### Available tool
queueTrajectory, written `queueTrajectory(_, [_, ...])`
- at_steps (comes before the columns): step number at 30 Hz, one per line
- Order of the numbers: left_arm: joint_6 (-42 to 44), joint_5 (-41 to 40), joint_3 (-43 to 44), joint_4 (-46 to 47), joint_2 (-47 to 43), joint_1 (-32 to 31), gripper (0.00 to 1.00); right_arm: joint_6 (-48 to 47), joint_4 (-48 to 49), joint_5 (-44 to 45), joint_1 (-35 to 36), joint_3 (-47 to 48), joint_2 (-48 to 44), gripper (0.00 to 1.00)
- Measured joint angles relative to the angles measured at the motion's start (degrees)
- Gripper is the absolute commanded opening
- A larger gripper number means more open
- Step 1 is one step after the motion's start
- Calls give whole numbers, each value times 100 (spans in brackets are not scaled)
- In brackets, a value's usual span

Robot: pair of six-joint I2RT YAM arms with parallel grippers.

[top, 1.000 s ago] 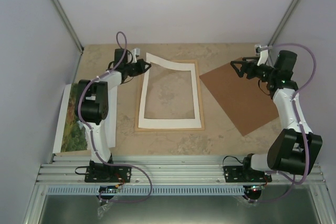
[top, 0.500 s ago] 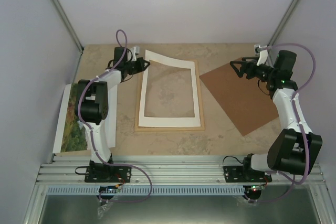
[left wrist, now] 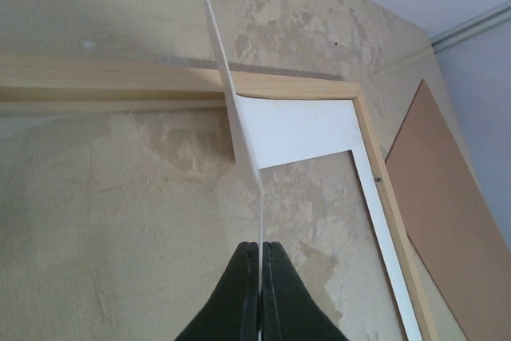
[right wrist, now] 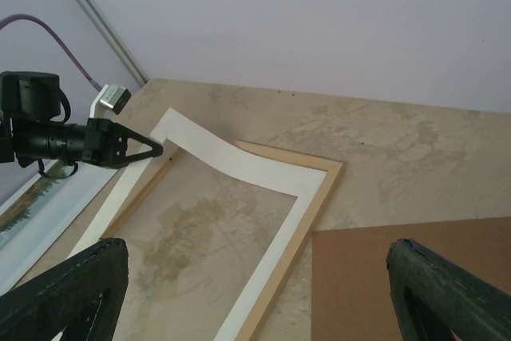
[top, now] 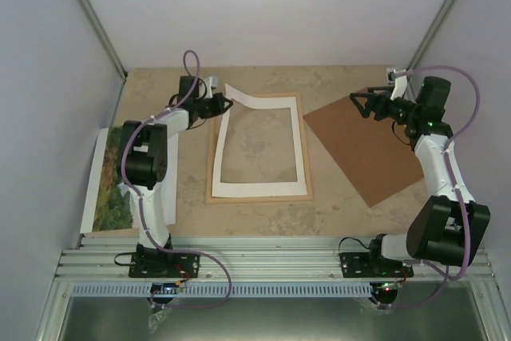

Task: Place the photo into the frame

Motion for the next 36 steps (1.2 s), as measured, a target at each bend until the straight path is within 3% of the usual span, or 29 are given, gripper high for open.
queueTrajectory(2, [-101, -2, -59, 17, 0, -15, 6, 0, 0, 0, 0, 0, 11, 89])
queueTrajectory(6, [-168, -72, -59, -2, 0, -15, 56, 0, 0, 0, 0, 0, 24, 89])
queueTrajectory(13, [214, -776, 120, -627, -22, -101, 98, 0, 7, 0, 13, 0, 48, 89])
queueTrajectory(26, [1912, -2951, 428, -2131, -605, -358, 99, -328, 85, 35, 518, -94, 125, 88])
queueTrajectory(36, [2634, -3230, 470, -2691, -763, -35, 100, -1204, -210, 223, 1040, -168, 212, 89])
